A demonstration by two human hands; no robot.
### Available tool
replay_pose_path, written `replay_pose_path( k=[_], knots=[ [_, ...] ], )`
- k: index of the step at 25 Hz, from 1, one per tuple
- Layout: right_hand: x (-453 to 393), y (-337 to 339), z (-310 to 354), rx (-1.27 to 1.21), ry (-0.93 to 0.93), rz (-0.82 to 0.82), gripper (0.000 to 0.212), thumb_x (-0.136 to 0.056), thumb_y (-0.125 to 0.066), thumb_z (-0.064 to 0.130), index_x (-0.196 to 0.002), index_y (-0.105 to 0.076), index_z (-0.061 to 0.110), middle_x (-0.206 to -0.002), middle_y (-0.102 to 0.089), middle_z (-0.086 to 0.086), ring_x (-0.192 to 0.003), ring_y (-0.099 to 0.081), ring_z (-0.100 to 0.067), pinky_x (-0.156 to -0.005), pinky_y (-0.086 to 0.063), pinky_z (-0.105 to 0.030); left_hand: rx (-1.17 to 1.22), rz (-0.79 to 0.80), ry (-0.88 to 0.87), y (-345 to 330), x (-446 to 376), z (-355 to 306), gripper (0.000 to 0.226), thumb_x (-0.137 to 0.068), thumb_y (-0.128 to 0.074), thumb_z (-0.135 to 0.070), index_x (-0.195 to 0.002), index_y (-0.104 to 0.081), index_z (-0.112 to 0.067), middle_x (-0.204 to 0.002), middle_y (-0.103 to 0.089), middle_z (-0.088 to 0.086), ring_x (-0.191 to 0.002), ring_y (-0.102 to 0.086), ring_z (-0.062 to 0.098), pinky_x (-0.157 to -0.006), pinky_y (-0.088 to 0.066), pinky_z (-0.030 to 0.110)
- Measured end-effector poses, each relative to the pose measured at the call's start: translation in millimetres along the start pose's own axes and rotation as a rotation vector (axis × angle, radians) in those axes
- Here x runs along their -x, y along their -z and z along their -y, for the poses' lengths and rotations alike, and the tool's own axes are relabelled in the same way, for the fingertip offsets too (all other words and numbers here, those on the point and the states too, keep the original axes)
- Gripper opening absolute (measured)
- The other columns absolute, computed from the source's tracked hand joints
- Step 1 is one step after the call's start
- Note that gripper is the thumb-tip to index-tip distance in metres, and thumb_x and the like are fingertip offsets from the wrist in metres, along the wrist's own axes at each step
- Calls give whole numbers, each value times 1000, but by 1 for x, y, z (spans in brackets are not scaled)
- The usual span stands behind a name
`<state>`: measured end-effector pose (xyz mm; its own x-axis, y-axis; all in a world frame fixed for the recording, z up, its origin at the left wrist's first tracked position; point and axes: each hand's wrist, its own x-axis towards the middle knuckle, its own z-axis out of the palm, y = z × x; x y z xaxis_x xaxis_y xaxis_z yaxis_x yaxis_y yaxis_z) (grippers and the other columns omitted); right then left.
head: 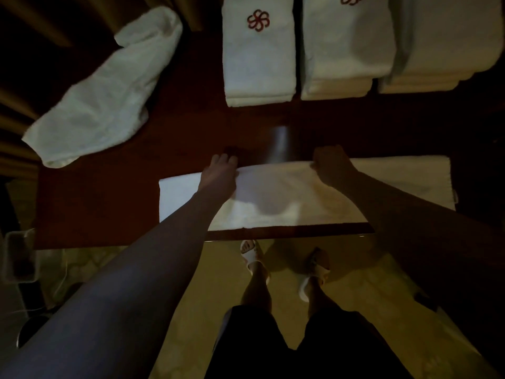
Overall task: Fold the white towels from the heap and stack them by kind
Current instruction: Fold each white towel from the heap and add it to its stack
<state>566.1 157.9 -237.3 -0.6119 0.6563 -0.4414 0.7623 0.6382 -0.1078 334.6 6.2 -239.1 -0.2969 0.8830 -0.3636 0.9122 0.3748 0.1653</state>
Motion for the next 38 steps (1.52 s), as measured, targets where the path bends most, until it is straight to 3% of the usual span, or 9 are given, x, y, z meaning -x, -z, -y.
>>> replay_pose_path(
  k=[4, 7, 12, 17, 20, 24, 28, 32, 38],
  knots=[
    [16, -8, 17, -286, -213, -209, 39, -91, -59, 25, -124, -50, 5, -130, -43, -19, -124, -38, -36, -94, -40, -45, 77, -113, 86, -6, 16, -3, 41, -95, -56, -23, -133, -45, -11, -133, -43, 13, -123, -41, 30, -93, -49, 40],
    [29, -17, 43, -197, -64, -243, 42, -89, -58, 24, -127, -50, 6, -133, -43, -19, -126, -38, -37, -94, -43, -45, 63, -107, 115, -18, 35, -3, 49, -96, -51, -36, -138, -38, -15, -141, -37, 12, -129, -36, 29, -102, -42, 43],
    [39, -61, 63, 29, 186, 24, 77, -92, -35, 59, -153, 0, 27, -160, 6, -10, -148, 5, -30, -117, -1, -49, -37, 32, 105, -29, 43, 16, 61, -98, -41, -46, -149, -20, -21, -155, -23, 13, -141, -23, 31, -110, -31, 47],
    [36, -51, 66, 60, 120, 72, 80, -92, -30, 64, -151, 10, 29, -159, 16, -7, -147, 14, -28, -117, 5, -49, -21, 82, 43, -18, 45, 52, 69, -97, -45, -48, -153, -13, -23, -159, -13, 13, -146, -13, 31, -115, -24, 45],
    [37, -42, 92, -21, 68, 28, 76, -95, -43, 52, -153, -10, 16, -160, 1, -15, -147, 4, -32, -117, -9, -50, 109, -32, 363, -16, 61, 73, 75, -92, -52, -53, -150, -24, -15, -152, -25, 15, -139, -25, 33, -108, -31, 46],
    [45, -32, 142, -400, 44, -206, 40, -94, -55, 28, -127, -53, 5, -132, -49, -17, -126, -42, -32, -101, -40, -40, 272, -82, 695, -15, 79, 100, 80, -86, -60, -55, -143, -30, -8, -140, -36, 16, -129, -35, 36, -100, -38, 48],
    [35, -16, 201, -907, -328, -95, 38, -94, -51, 20, -130, -52, 8, -125, -59, -11, -112, -55, -25, -90, -38, -25, 492, -17, 843, -10, 69, 130, 80, -80, -70, -51, -136, -38, -3, -134, -48, 18, -123, -47, 36, -94, -45, 45],
    [17, -14, 227, -902, -419, 15, 47, -94, -50, 25, -136, -46, 3, -137, -49, -16, -125, -45, -29, -101, -34, -29, 628, 58, 845, -10, 62, 141, 59, -79, -71, -47, -118, -62, -4, -120, -63, 14, -112, -58, 32, -88, -52, 39],
    [4, -9, 238, -1061, -487, 104, 51, -92, -55, 29, -134, -48, 3, -130, -53, -17, -113, -54, -31, -97, -44, -38, 758, 4, 820, 5, 71, 154, 48, -81, -73, -24, -121, -57, -4, -119, -62, 14, -106, -61, 32, -81, -51, 37]
  ],
)
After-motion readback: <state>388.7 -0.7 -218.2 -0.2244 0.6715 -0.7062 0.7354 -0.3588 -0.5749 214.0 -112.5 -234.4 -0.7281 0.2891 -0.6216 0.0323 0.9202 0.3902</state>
